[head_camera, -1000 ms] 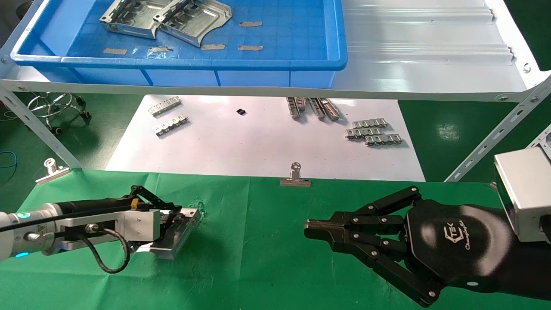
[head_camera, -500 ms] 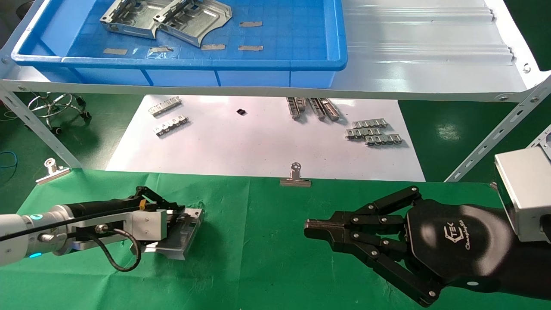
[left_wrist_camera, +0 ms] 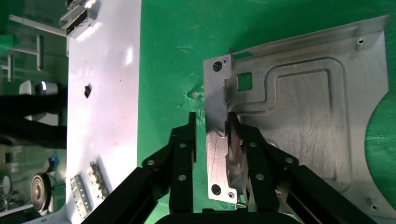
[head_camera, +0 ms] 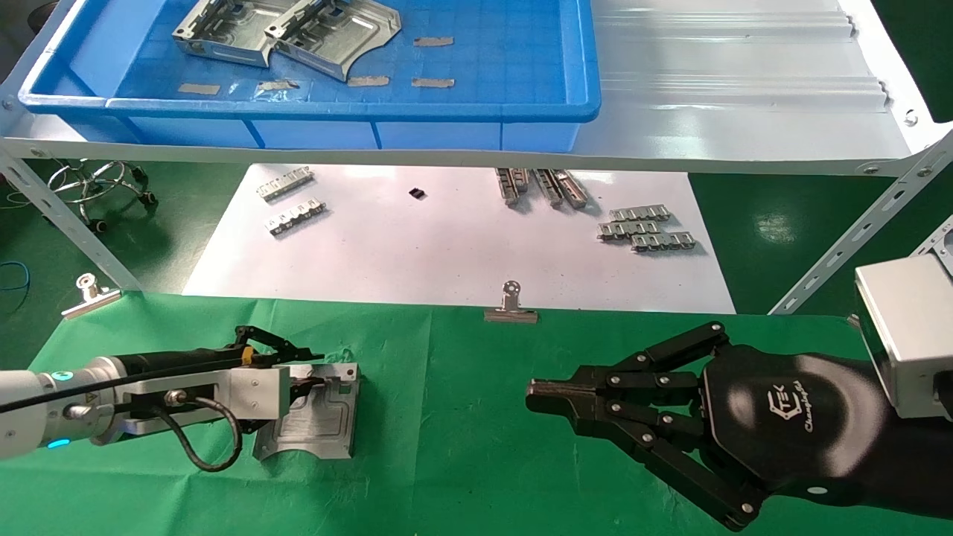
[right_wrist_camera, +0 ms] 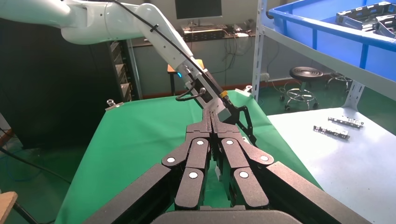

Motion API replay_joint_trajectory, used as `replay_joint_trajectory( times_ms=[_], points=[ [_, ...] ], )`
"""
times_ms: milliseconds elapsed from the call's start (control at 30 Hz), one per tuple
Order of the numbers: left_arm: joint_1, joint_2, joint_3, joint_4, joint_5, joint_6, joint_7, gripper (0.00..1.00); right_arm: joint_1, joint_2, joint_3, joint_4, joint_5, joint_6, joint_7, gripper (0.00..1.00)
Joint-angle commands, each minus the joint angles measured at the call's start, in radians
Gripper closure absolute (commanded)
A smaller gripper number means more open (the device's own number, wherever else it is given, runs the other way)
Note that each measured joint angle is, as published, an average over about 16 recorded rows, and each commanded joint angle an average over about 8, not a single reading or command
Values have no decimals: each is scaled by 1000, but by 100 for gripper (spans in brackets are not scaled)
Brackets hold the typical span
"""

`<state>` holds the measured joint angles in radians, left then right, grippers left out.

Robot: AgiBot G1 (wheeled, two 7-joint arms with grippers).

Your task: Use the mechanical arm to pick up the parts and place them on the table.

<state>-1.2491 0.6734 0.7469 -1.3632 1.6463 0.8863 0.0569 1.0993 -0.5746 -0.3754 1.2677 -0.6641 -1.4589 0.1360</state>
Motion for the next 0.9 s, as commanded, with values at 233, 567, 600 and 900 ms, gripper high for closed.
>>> replay_joint_trajectory(
  times_ms=[233,567,600,900],
  points=[
    [-13,-12,-11,0,-41,29,8,0,0,0,0,0,0,0,0,100],
    [-35,-64,-60,0,-205,110,-12,0,0,0,0,0,0,0,0,100],
    [-31,-70,-67,0,-229,115,-21,0,0,0,0,0,0,0,0,100],
    [74,-111,-145,9,-531,127,-136,0,0,0,0,0,0,0,0,100]
  ],
)
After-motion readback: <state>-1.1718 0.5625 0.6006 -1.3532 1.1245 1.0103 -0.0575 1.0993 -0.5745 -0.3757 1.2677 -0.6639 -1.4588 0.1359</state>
